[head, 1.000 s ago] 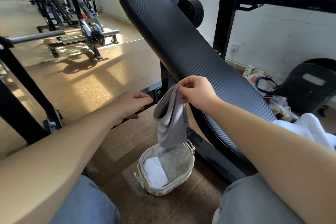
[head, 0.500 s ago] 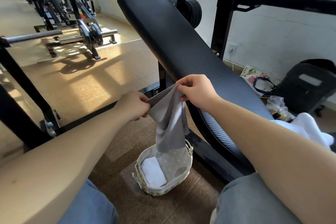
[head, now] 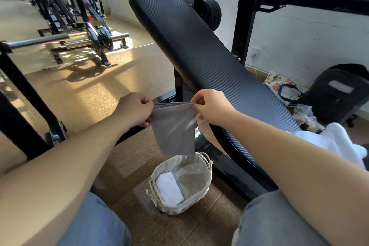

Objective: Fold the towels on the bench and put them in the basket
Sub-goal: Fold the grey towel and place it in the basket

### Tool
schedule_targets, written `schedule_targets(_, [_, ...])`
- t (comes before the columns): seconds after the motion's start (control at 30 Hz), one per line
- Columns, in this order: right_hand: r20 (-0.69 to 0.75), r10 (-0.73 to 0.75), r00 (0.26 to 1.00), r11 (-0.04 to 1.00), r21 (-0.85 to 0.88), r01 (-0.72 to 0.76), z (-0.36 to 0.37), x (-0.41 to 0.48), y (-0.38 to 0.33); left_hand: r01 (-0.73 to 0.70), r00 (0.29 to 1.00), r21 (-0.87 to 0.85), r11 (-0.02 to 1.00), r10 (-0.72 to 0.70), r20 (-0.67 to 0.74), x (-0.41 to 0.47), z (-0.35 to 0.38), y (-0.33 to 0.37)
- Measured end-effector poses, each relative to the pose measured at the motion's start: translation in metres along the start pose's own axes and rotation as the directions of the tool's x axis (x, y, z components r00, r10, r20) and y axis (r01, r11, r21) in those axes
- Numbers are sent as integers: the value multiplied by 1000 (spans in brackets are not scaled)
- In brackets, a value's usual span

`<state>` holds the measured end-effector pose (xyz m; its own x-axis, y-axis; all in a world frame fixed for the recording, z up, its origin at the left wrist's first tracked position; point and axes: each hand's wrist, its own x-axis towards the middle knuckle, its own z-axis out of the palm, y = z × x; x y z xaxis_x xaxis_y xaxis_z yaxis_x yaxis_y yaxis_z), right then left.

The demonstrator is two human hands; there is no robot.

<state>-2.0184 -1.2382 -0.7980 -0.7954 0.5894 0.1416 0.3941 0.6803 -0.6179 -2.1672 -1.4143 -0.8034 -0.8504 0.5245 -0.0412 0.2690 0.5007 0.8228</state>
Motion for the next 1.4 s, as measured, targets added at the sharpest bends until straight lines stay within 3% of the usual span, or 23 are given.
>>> schedule_targets(0.17, [41,107,993,967,227,-114,1,1,1,36,995,-158,987,-22,92,9,3,-3])
schedule_targets(0.3, [121,236,964,890,371,-264,-2,-1,4,28,961,-270,962,49,274,12,-1,-2])
schedule_targets(0.43, [162,255,953,817,492,-302,-4,0,5,-83,965,-72,994,98,243,11,-2,-6])
schedule_targets(0.57, [167,191,967,848,469,-248,-5,1,3,26,963,-193,981,27,266,9,-2,-9])
schedule_targets(0.73, [178,168,970,830,506,-236,-2,0,-3,197,936,-401,895,-49,350,7,-2,-5])
schedule_targets(0.87, [152,191,970,795,555,-244,-3,-2,-4,205,944,-521,829,-27,330,9,-7,-5])
schedule_targets(1.0, [133,202,970,767,595,-241,-9,-3,-4,139,983,-448,883,-68,171,10,-10,-4])
schedule_targets(1.17, [23,180,983,812,560,-162,-10,-3,-5,-112,990,-283,953,133,56,12,-6,-2])
schedule_targets(1.33, [7,143,990,789,604,-118,-10,-4,-14,-159,977,-317,935,196,89,8,-5,-3])
schedule_targets(1.4, [16,120,993,795,597,-106,-10,-4,-12,-207,960,-252,945,246,134,6,-7,-5])
